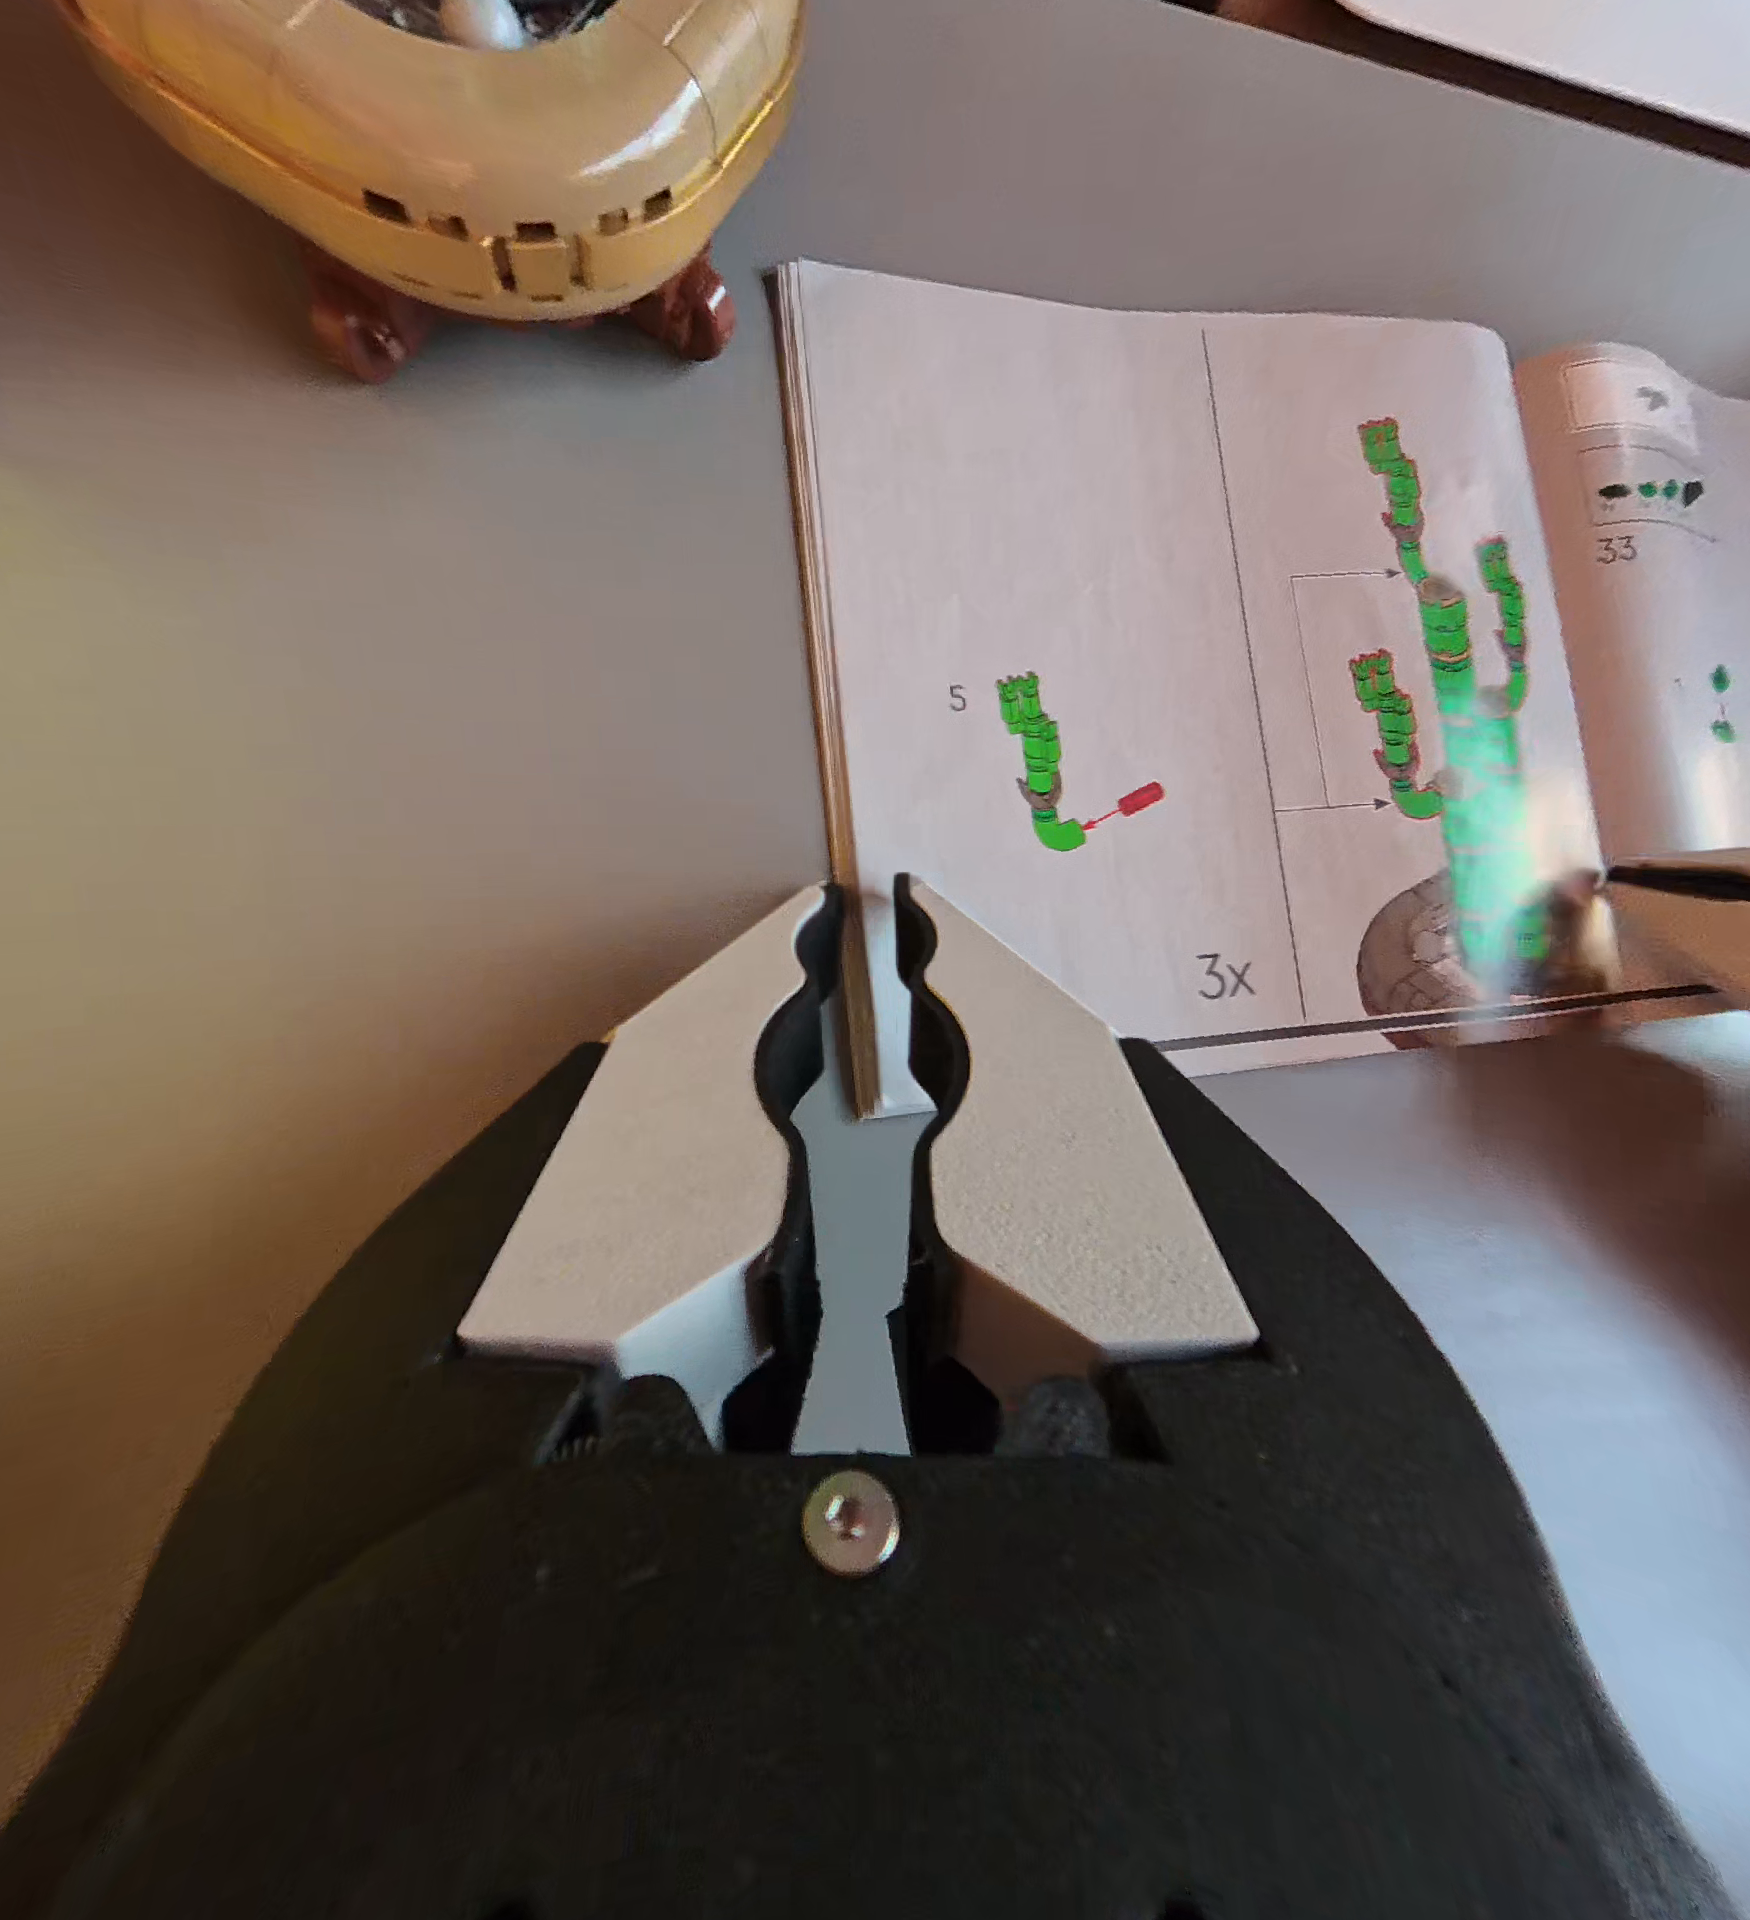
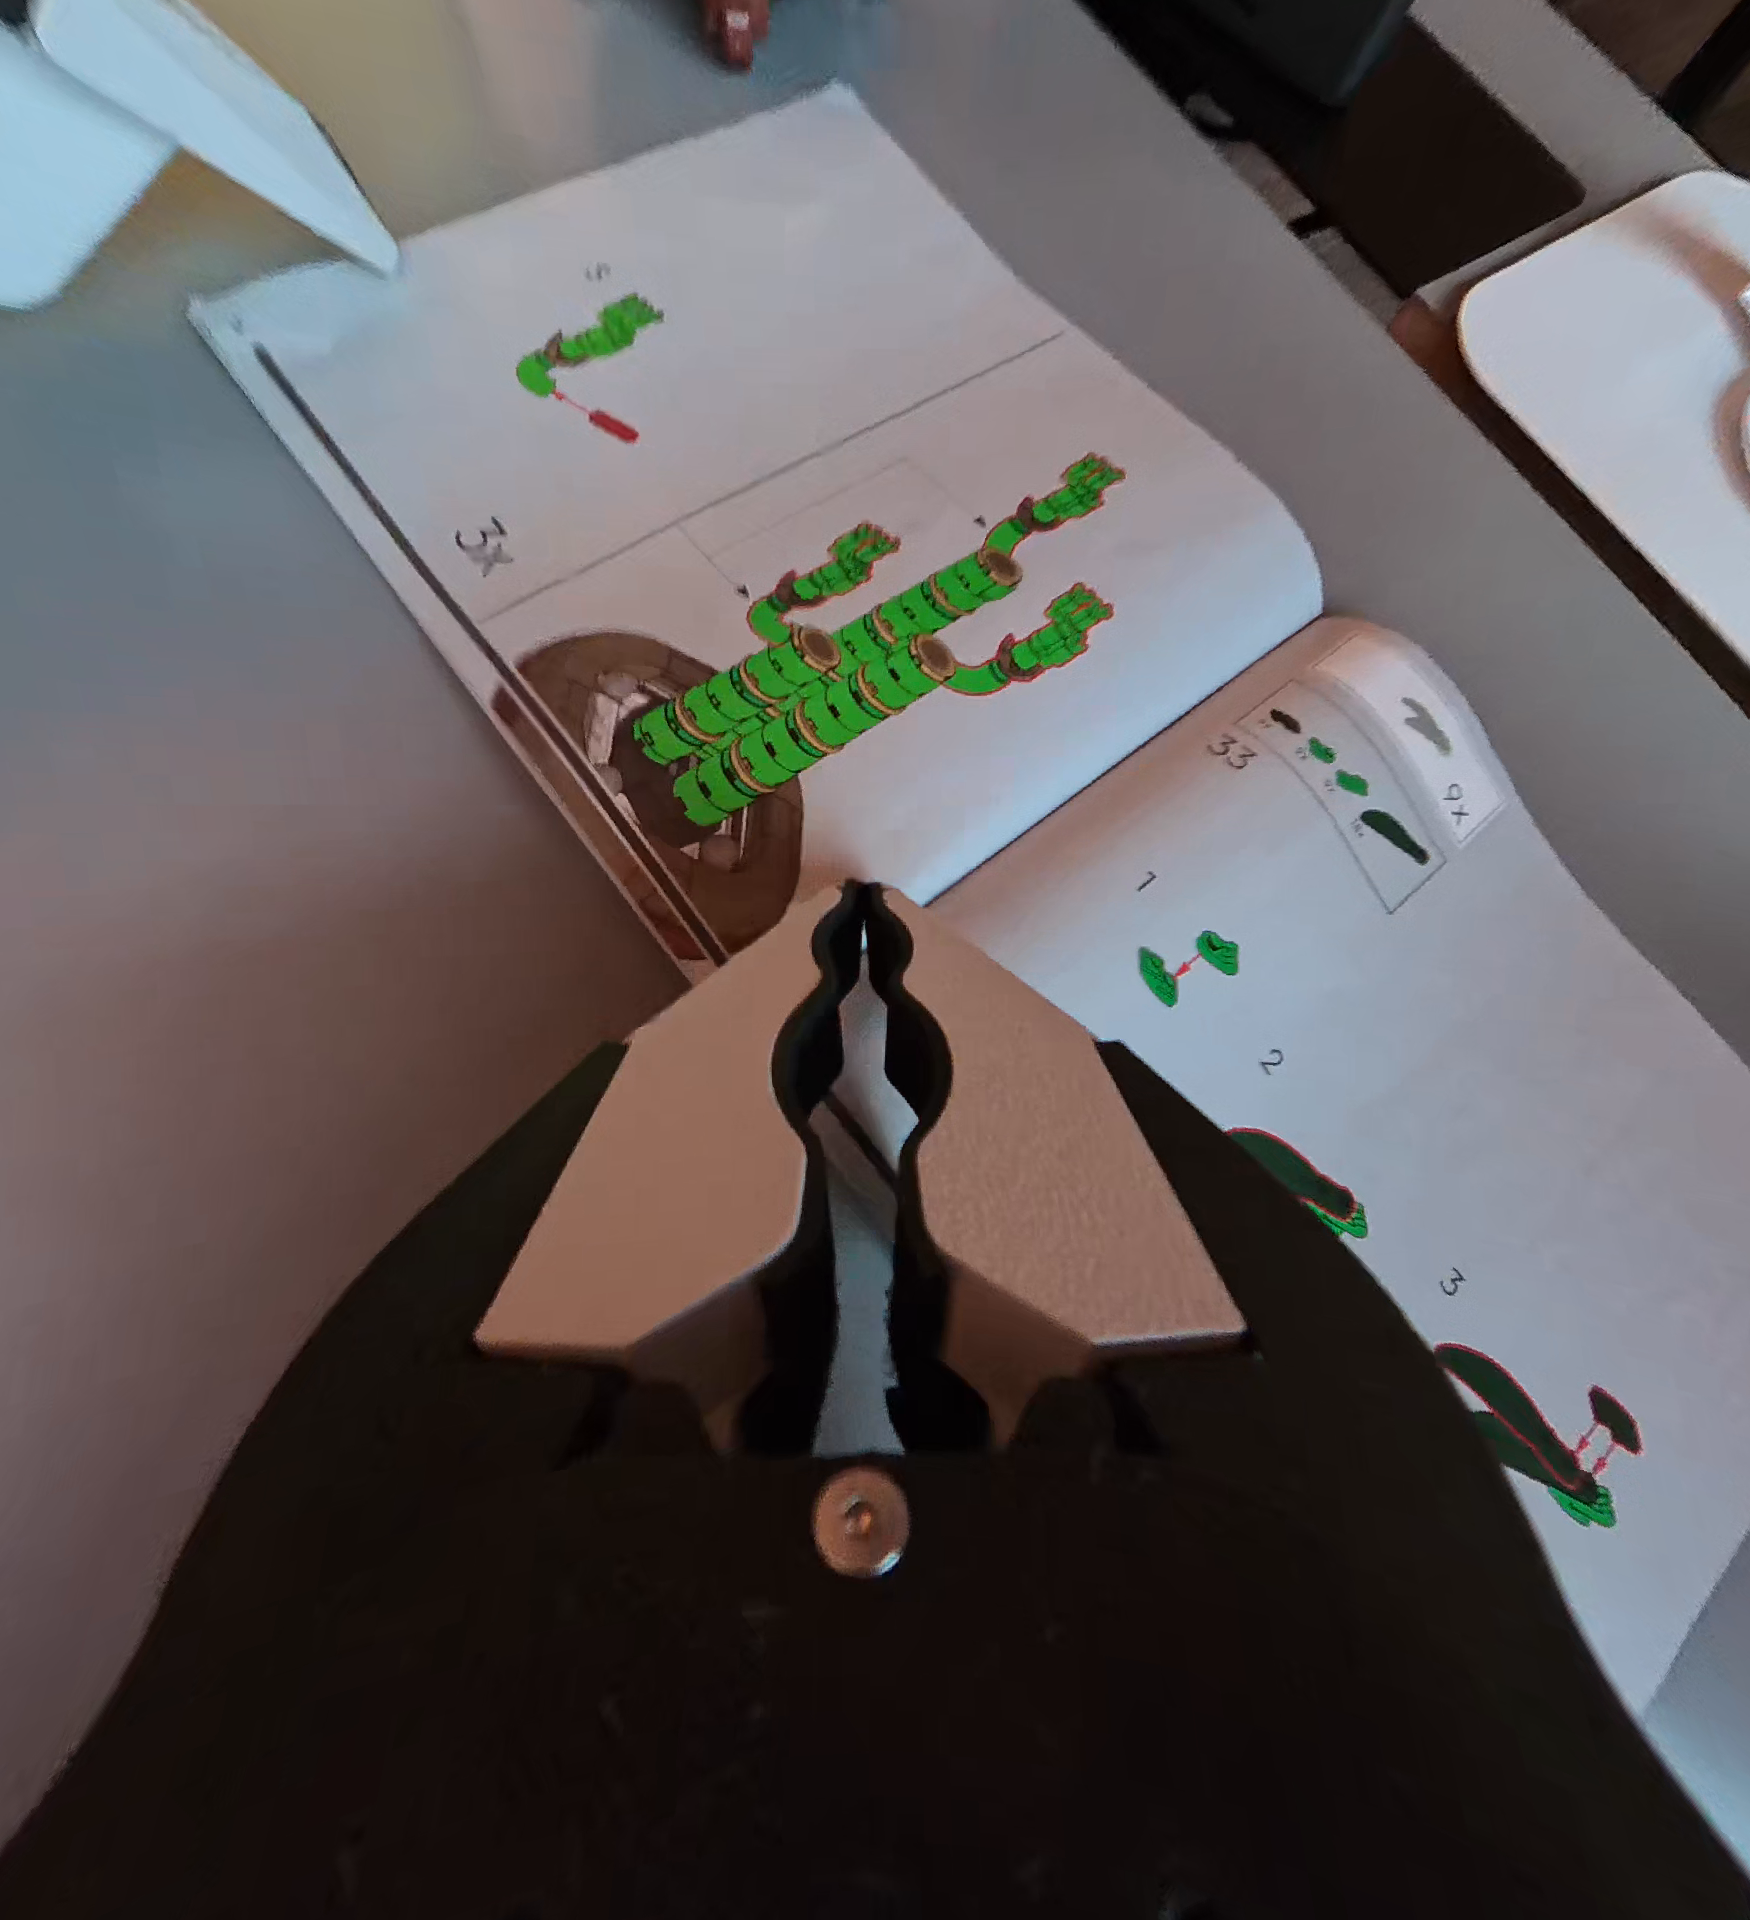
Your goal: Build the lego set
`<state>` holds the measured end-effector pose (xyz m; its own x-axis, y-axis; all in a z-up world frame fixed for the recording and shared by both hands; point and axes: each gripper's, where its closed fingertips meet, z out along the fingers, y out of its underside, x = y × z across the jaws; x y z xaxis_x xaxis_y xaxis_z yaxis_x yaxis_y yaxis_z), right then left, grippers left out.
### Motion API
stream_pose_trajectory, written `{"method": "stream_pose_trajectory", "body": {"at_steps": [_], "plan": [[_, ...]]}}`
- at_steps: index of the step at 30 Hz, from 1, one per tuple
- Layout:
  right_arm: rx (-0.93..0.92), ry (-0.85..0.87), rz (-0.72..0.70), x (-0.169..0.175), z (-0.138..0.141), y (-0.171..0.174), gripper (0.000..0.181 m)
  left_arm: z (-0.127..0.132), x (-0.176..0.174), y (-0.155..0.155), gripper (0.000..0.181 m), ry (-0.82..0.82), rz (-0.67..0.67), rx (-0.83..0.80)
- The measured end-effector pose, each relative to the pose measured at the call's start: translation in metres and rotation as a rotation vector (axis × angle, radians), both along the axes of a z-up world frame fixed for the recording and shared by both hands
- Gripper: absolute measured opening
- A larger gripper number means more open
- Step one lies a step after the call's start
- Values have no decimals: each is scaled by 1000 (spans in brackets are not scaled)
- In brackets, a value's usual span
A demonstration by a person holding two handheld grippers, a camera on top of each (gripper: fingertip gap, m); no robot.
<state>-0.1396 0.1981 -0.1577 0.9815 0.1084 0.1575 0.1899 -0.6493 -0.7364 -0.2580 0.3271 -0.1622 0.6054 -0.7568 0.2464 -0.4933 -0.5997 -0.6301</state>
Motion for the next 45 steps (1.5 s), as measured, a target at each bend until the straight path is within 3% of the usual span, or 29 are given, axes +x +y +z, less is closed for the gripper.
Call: {"method": "stream_pose_trajectory", "body": {"at_steps": [6, 11, 21, 29, 36, 40, 43, 45], "plan": [[-60, -114, -52, 24, -2, -13, 0, 0, 20, -13, 2, -92, -52, -73], [-63, -77, -80, 39, -2, -26, 0, 0, 37, -23, 0, -135, -94, -99], [-28, -82, -74, 36, 4, -34, 2, 19, 29, -17, 21, -164, -69, -37], [14, -95, -77, 39, 6, -31, 14, 56, 31, -6, 33, -105, -48, 359], [47, -117, -64, 36, 10, -29, 25, 65, 41, -24, 34, -84, -98, 435], [85, -125, -25, 26, 19, -31, 27, 86, 22, -29, 41, -122, -68, 405], [107, -128, 18, 15, 26, -32, 28, 104, -11, -32, 49, -174, -15, 344], [129, -121, 50, 3, 32, -31, 28, 102, -37, -31, 50, -168, 17, 326]]}}
